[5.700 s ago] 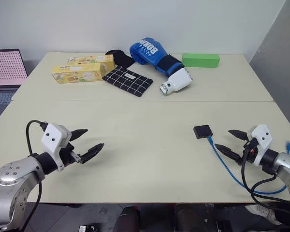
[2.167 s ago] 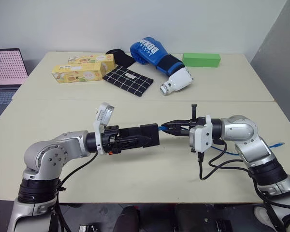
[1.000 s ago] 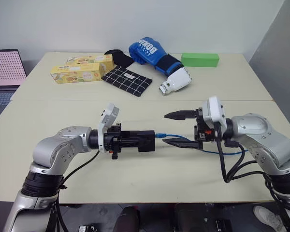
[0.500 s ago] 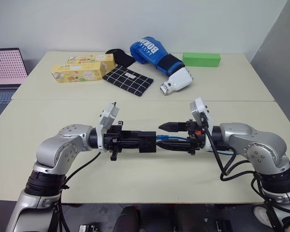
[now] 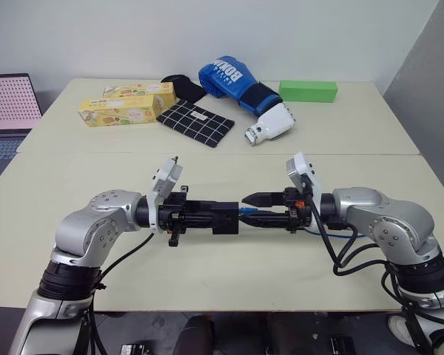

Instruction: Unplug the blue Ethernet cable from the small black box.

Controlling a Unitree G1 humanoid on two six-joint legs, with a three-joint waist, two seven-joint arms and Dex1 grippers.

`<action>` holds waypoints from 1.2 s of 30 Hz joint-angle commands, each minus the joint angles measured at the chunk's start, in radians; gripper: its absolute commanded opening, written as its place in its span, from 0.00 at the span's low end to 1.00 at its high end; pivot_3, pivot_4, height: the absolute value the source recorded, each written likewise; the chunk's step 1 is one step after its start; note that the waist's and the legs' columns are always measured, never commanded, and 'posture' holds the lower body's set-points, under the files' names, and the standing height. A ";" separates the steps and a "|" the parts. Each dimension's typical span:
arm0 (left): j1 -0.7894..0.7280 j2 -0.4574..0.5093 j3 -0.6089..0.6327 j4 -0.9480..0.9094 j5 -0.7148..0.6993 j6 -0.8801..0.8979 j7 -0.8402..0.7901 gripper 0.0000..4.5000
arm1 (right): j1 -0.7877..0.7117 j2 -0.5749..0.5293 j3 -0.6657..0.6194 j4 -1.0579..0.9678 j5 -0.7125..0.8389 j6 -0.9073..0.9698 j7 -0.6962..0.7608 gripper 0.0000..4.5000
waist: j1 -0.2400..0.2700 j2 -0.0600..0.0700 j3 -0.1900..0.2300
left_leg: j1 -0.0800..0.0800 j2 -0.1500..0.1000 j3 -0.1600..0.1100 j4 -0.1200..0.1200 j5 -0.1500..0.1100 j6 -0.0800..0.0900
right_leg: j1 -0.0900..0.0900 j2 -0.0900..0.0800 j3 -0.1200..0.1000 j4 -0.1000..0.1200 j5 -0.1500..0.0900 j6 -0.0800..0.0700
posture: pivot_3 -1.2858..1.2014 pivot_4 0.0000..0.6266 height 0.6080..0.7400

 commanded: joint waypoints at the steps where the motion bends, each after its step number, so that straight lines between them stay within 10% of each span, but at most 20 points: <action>1: -0.009 0.005 0.024 -0.021 -0.011 -0.006 -0.002 0.18 | -0.018 -0.002 -0.006 -0.012 -0.013 -0.017 0.025 0.28 | 0.000 0.000 0.000 | 0.000 0.000 0.000 0.000 0.000 0.000 | 0.000 0.000 0.000 0.000 0.000 0.000 | 0.52 0.24 1.00; 7: -0.004 0.014 0.017 -0.027 -0.010 -0.012 -0.018 0.18 | -0.022 -0.003 -0.014 -0.005 -0.005 -0.002 0.049 0.01 | 0.000 0.000 0.000 | 0.000 0.000 0.000 0.000 0.000 0.000 | 0.000 0.000 0.000 0.000 0.000 0.000 | 0.52 0.24 1.00; 36: 0.084 0.063 0.008 0.048 0.094 -0.136 -0.052 0.18 | -0.006 -0.105 -0.102 0.053 0.065 0.139 0.121 0.01 | 0.000 0.000 0.000 | -0.001 0.000 0.000 0.000 0.000 0.000 | 0.000 0.001 0.000 -0.001 0.000 0.000 | 0.52 0.24 1.00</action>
